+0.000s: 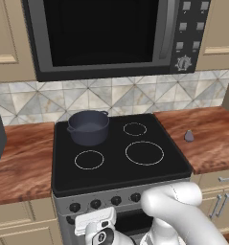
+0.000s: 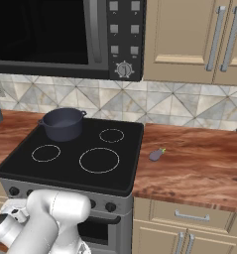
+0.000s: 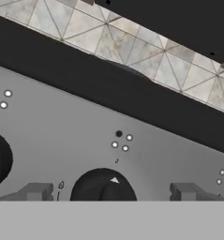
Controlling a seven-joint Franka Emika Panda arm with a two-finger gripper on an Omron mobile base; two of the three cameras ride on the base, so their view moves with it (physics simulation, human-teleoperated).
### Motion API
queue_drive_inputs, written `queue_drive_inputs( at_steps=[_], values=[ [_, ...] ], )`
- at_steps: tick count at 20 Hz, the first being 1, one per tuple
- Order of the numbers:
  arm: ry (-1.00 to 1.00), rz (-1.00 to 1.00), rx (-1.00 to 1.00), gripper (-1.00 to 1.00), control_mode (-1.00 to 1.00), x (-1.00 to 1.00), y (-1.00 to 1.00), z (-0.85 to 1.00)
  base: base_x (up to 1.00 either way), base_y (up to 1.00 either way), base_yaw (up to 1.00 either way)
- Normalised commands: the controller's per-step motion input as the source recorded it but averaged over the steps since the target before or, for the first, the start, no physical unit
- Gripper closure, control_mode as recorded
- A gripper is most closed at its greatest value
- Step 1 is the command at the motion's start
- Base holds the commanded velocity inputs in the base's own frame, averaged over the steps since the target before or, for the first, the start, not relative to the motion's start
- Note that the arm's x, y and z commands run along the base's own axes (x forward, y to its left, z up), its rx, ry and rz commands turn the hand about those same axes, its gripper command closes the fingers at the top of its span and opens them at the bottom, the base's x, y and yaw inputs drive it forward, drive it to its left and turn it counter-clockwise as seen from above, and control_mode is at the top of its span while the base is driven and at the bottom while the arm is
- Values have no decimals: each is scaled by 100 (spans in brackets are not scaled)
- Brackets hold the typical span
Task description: Turn on the burner for the pot on the stove. Wait thirty seconds for the pot to heat up. Then add the eggplant to the pot.
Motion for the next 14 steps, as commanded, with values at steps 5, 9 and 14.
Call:
queue_drive_inputs(
  at_steps=[5, 9, 14],
  values=[
    [0, 0, 0, -100, -100, 0, 0, -1, 0, 0, 0],
    [0, 0, 0, -100, -100, 0, 0, -4, 0, 0, 0],
    [0, 0, 0, -100, -100, 0, 0, -5, 0, 0, 0]
  ],
)
